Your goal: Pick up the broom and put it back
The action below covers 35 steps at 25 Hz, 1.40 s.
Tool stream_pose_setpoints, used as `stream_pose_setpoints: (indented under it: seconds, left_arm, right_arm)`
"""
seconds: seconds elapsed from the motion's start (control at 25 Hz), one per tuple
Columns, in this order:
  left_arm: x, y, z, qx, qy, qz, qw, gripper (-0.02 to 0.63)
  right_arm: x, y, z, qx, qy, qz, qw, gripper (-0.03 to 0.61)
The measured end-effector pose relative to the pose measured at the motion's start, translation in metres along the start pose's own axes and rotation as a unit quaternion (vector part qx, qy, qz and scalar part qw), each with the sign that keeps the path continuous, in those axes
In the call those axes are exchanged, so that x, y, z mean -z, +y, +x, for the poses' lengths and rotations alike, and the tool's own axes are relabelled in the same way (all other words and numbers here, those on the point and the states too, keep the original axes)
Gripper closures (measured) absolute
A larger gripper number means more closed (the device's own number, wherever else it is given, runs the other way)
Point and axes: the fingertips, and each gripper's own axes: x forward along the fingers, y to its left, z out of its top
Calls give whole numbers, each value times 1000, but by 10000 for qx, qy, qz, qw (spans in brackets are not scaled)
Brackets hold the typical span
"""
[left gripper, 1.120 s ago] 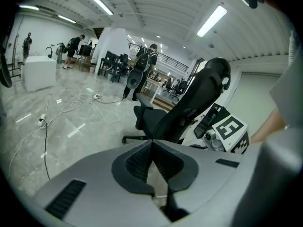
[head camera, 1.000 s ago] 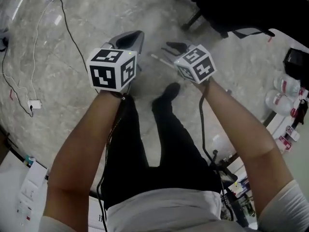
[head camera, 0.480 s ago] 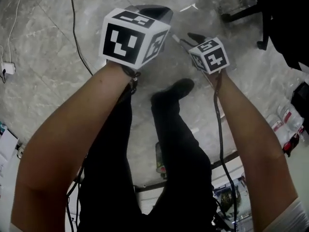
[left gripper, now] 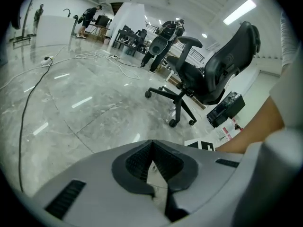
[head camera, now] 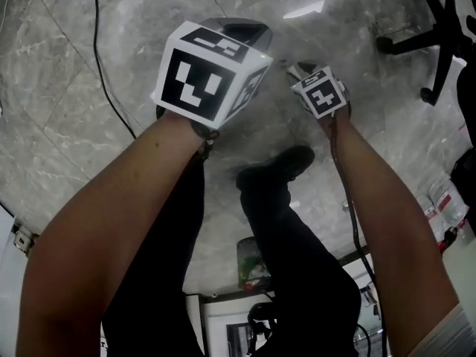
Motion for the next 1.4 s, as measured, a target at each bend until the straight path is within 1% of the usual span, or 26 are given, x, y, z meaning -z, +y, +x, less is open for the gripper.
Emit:
stream_pose_setpoints:
  seconds: [0.12,0.2,0.28,0.36,0.48,0.56,0.68,0.8,0.88,0.96,1.04,1.12,1.28,1.36,1.4]
  left_arm:
    - [9,14,11,14,-26,-51,10000,609]
    - [15,20,16,20,-6,-47,10000,609]
    - [20,25,20,3,25,-2,10000,609]
    - [19,28,23,-13,8,39,10000,609]
    - [16,28,27,6,-27,39,10000,609]
    - [12,30,29,4,-74,10,10000,609]
    - [5,25,28,5,-129,4,9999,609]
    - [-5,13,16,-5,-112,-1,9999,609]
    - [-21,-2,2,-61,-112,66,9999,609]
    - [-45,-27,-18,-71,-123,157,9998,609]
    - [-82,-62,-44,-30,-205,237,9995,609]
    - [-126,-105,-74,54,-337,326,9989,609]
    - [-210,-197,-142,223,-511,526,9971,609]
    - [-246,-242,-174,287,-557,661,9958,609]
    - [-265,-264,-186,332,-591,741,9949,609]
  right_arm:
    - [5,-9,28,78,195,-115,9997,445]
    - [11,-11,42,108,327,-89,9994,446]
    - [14,-13,51,157,366,-31,9992,445]
    - [15,-14,57,248,381,-79,9989,446]
    - [17,-17,56,424,410,-314,9978,449]
    - [17,-17,56,455,372,-411,9974,482]
    - [15,-12,49,404,273,-223,9986,489]
    - [7,-7,20,426,52,-13,9991,494]
    - [-3,-4,-19,475,-168,74,9987,495]
    - [-12,-1,-74,538,-452,183,9974,495]
    - [-21,-1,-140,626,-799,270,9945,495]
    - [-28,-3,-216,752,-1173,340,9897,495]
    - [-32,-12,-378,1099,-1811,541,9758,495]
    - [-26,-26,-458,1381,-2105,763,9648,497]
    - [-22,-35,-498,1557,-2272,921,9569,497]
